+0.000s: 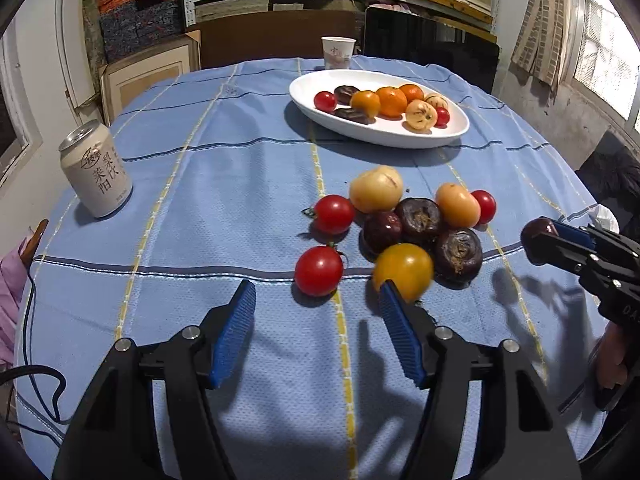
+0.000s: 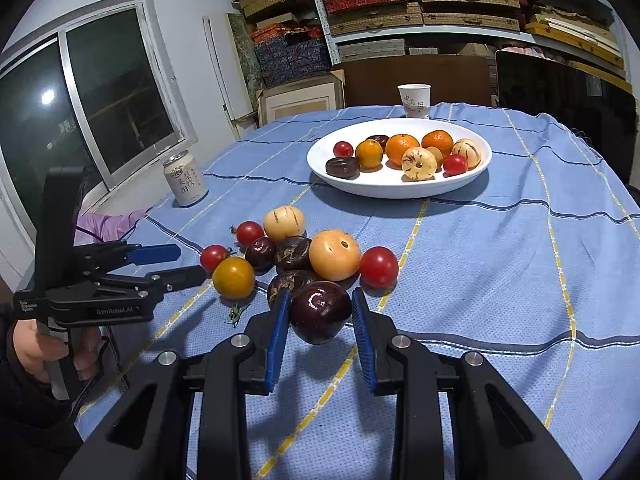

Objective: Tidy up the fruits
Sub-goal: 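Grasp a red tomato with the left tool while the right tool holds the plum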

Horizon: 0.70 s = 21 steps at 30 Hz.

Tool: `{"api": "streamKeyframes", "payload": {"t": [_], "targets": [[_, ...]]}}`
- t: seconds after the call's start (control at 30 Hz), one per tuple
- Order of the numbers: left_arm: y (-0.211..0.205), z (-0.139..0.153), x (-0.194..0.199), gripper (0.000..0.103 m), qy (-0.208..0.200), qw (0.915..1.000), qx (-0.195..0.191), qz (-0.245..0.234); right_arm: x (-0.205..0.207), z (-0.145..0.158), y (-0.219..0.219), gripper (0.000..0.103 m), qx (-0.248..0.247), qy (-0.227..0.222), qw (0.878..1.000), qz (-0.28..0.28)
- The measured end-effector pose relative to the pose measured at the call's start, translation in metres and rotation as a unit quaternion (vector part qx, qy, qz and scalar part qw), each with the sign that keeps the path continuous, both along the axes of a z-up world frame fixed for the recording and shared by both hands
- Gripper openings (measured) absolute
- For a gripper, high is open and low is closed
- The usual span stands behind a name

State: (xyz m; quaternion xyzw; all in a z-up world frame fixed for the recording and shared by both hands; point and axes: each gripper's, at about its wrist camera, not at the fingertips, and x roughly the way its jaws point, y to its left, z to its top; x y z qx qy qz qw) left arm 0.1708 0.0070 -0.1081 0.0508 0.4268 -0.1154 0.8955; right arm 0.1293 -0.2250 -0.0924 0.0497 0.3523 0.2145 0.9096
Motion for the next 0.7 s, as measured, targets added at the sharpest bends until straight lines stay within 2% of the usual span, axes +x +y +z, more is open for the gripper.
{"api": "streamKeyframes", "payload": {"t": [0.1, 0.27, 0.3, 0.33, 0.37, 0.43, 0.7], "targets": [[-0.001, -0.010, 0.011, 0.063, 0.021, 0.9997, 0.010, 0.002, 0.000, 0.000, 0.000, 0.032, 0.001, 0.001, 1.000, -0.001], [-0.004, -0.016, 0.027, 0.061, 0.017, 0.9997, 0.012, 0.009, -0.001, 0.000, 0.000, 0.032, 0.000, 0.001, 1.000, -0.002], [-0.004, -0.016, 0.029, 0.056, 0.017, 0.9998, 0.009, 0.009, -0.001, 0.000, 0.000, 0.032, 0.001, 0.002, 1.000, -0.002], [-0.004, -0.017, 0.029, 0.038, 0.021, 0.9998, 0.003, 0.004, -0.001, 0.000, -0.001, 0.032, 0.002, 0.003, 1.000, -0.003], [-0.004, -0.019, 0.028, 0.028, 0.024, 0.9997, 0.002, 0.001, 0.000, 0.000, -0.001, 0.032, 0.003, 0.004, 1.000, -0.003], [-0.006, -0.019, 0.023, 0.028, 0.016, 0.9998, 0.006, -0.002, 0.000, -0.001, -0.001, 0.032, 0.004, 0.005, 1.000, -0.002], [-0.002, -0.001, 0.006, 0.028, -0.003, 0.9997, -0.025, -0.006, 0.000, 0.000, -0.002, 0.032, 0.005, 0.001, 1.000, -0.003]]}}
